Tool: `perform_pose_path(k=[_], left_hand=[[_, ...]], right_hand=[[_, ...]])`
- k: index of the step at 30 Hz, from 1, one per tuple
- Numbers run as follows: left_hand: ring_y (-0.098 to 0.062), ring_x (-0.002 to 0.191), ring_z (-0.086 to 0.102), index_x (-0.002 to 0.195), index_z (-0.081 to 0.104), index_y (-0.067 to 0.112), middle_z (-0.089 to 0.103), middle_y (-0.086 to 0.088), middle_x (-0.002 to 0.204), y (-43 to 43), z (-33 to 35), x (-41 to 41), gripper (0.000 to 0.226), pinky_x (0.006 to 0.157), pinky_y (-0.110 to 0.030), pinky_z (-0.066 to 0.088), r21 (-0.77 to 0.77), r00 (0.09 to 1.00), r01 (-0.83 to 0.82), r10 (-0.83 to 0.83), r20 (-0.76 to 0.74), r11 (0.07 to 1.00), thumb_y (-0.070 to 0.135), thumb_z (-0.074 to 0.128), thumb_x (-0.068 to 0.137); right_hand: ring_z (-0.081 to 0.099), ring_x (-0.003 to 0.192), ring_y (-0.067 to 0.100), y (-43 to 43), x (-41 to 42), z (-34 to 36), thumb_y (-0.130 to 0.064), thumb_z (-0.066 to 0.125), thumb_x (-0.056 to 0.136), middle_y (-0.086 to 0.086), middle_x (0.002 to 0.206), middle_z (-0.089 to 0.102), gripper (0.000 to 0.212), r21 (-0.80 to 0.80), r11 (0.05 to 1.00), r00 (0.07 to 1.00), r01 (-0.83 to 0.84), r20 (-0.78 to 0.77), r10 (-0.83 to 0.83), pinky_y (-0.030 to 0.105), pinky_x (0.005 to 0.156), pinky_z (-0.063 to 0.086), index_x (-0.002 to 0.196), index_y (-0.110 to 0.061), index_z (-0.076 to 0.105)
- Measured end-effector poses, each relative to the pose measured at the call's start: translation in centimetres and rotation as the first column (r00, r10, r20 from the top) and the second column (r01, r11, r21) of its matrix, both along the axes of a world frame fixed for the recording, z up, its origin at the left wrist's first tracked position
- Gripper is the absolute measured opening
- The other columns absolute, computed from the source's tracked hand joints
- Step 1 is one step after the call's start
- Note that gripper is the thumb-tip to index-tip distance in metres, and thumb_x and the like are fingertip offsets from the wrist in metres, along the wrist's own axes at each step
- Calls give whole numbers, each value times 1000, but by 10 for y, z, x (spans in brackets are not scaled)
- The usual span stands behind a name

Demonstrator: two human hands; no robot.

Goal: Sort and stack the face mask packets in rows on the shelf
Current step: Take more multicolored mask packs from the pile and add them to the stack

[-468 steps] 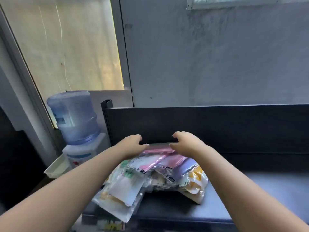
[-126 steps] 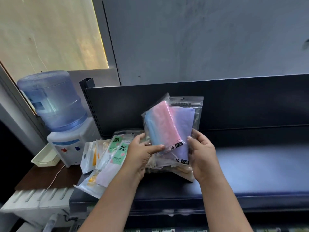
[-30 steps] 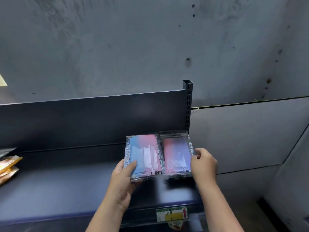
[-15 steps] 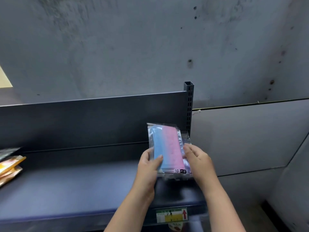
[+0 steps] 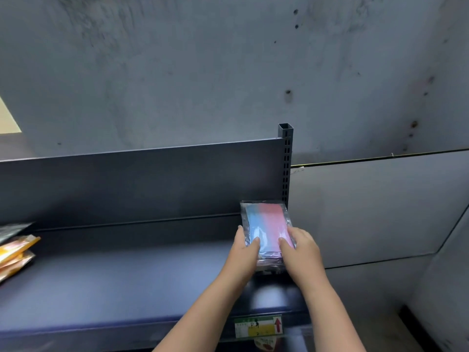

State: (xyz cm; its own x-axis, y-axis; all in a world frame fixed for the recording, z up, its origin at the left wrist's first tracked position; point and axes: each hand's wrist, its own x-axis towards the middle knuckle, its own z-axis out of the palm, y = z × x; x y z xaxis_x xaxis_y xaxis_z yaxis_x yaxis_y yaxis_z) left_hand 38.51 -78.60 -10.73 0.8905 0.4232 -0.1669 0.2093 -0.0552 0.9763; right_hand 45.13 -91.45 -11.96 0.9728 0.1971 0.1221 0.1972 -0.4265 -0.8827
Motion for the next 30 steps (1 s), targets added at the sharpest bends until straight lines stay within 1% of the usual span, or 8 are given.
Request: perform_pose_path(k=[3, 8, 12, 14, 17, 20, 24, 30], left_hand=[[-8, 132, 51, 165, 17, 22, 43, 14, 153, 2, 1, 0, 62, 107, -23, 39, -15, 999, 46, -46, -10, 999, 24, 45, 109], [-13, 131, 61, 156, 34, 24, 58, 4, 150, 10, -13, 5, 60, 111, -32, 49, -19, 998, 61, -62, -20, 998, 29, 53, 99], [-18, 126, 65, 141, 50, 34, 65, 2, 142, 11, -23, 9, 58, 110, -43, 52, 19, 1000, 5, -5, -6, 1000, 36, 61, 85], [-17, 142, 52, 157, 38, 29, 48, 6, 160, 8, -15, 5, 76, 121, -42, 39, 29, 1000, -26, 26, 4, 999, 41, 64, 87], [-14, 160, 17, 167, 17, 19, 22, 6, 172, 6, 0, -5, 75, 129, -36, 19, 174, 995, -96, 93, 24, 980, 37, 54, 104], [-7, 161, 2, 167, 16, 22, 14, 10, 174, 25, 1, -18, 69, 130, -34, 11, 486, 988, -151, 116, 101, 861, 40, 45, 107], [-14, 162, 1, 165, 25, 21, 18, 9, 174, 64, 4, -40, 66, 131, -39, 10, 853, 989, -142, 115, 97, 502, 50, 40, 107], [-20, 162, 12, 162, 34, 19, 30, 4, 171, 114, 15, -79, 83, 130, -44, 12, 956, 981, -86, 189, 32, 282, 61, 11, 95]], right_hand=[[61, 100, 25, 1, -1, 1, -9, 58, 93, 0, 106, 66, 14, 49, 999, 999, -1, 37, 0, 30, 78, 43, 100, -15, 69], [63, 100, 19, -4, -2, 6, -14, 58, 94, -6, 108, 69, 17, 49, 997, 998, -65, 7, 65, 19, 76, 45, 101, -27, 67], [42, 143, 20, -4, -3, 7, -34, 56, 101, -2, 157, 48, 53, -194, 975, 994, -105, -3, 106, 36, 114, 35, 153, -28, 43], [17, 159, 21, -3, -6, 7, -45, 48, 103, -4, 170, 30, 66, -399, 917, 997, 4, 78, 30, 46, 128, 13, 162, -22, 29], [9, 161, 21, 3, -15, 14, -49, 43, 104, -2, 171, 27, 68, -409, 906, 972, 111, 236, -12, 47, 130, 7, 162, -18, 28], [10, 161, 22, 23, -26, 21, -54, 35, 103, -1, 170, 29, 71, -393, 919, 956, 42, 283, 77, 43, 129, 11, 163, -17, 26], [8, 161, 21, 57, -46, 20, -57, 34, 104, -2, 172, 25, 73, -382, 918, 937, -110, 268, 223, 39, 130, 14, 164, -17, 23], [7, 161, 20, 103, -72, 17, -51, 40, 106, -3, 171, 26, 69, -392, 894, 921, -218, 221, 322, 38, 130, 15, 164, -16, 22]])
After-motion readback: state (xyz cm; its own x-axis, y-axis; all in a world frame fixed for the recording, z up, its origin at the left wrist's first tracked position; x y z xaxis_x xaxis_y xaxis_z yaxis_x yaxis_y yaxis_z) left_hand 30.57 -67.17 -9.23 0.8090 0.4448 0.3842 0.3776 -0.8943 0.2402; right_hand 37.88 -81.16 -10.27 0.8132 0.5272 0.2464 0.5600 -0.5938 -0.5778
